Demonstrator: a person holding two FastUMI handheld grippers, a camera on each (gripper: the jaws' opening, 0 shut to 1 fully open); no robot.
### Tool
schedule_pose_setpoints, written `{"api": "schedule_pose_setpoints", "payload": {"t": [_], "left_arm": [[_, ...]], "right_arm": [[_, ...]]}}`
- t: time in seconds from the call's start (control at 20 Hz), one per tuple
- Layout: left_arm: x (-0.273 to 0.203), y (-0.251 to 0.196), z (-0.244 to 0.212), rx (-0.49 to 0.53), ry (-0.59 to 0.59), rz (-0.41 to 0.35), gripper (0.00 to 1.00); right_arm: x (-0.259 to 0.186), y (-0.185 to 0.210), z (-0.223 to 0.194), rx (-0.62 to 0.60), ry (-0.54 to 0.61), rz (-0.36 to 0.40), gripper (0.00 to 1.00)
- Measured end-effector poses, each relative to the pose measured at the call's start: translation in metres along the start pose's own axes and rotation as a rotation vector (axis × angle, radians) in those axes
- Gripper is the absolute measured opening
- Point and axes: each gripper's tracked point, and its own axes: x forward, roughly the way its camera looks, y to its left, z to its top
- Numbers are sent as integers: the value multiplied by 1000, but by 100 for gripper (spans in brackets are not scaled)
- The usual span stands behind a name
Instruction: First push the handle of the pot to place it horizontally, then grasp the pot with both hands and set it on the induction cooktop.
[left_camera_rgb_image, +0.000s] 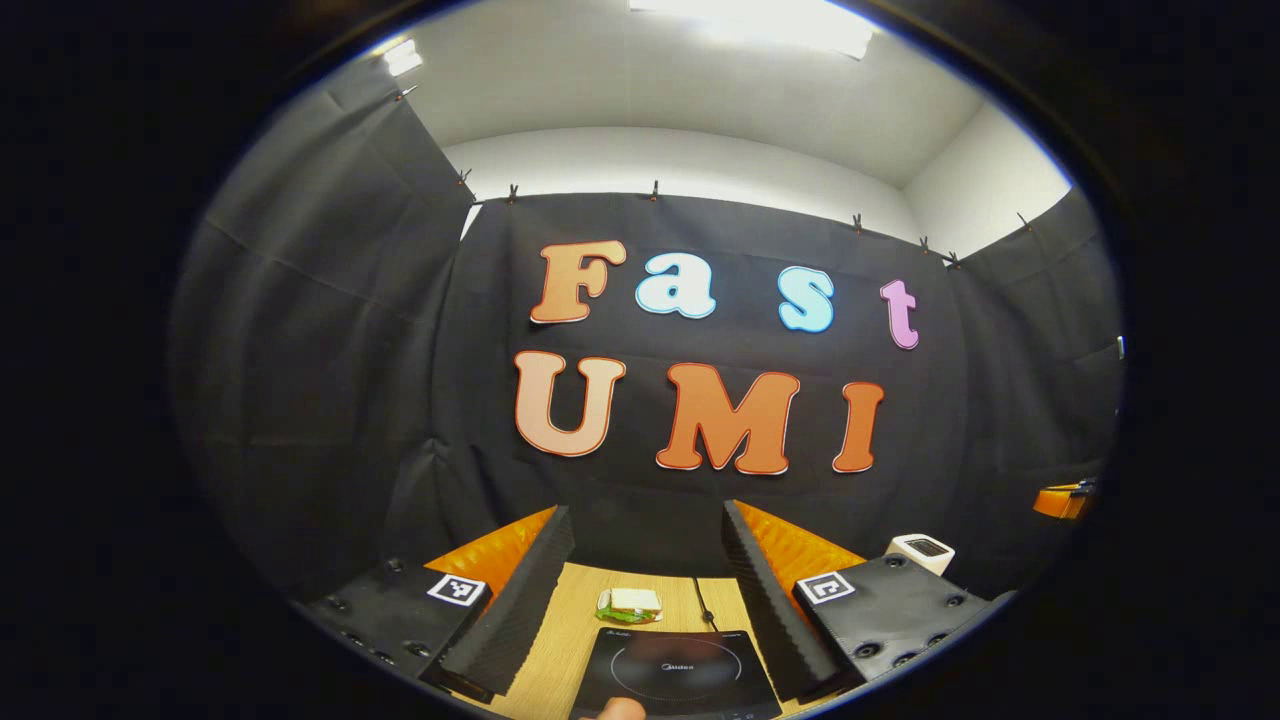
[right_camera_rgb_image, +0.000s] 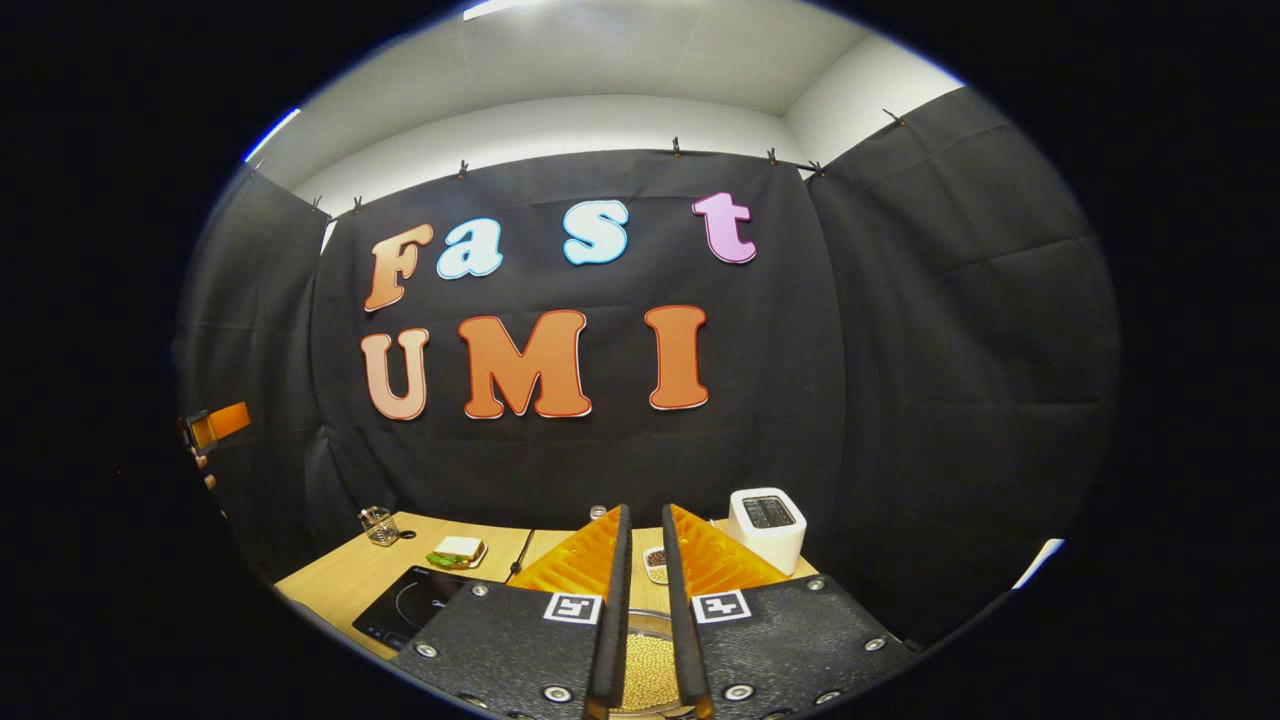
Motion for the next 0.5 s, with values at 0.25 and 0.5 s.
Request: {"api": "schedule_pose_setpoints", "payload": {"t": [0.25,0.5], "left_arm": [[-2,2,0,-3,4,4,97],[-2,0,-2,-11,11,-4,97]], "right_arm": [[0,-3,-22,-10,44,-6,14],[0,-5,-41,1,80,-11,1]]}}
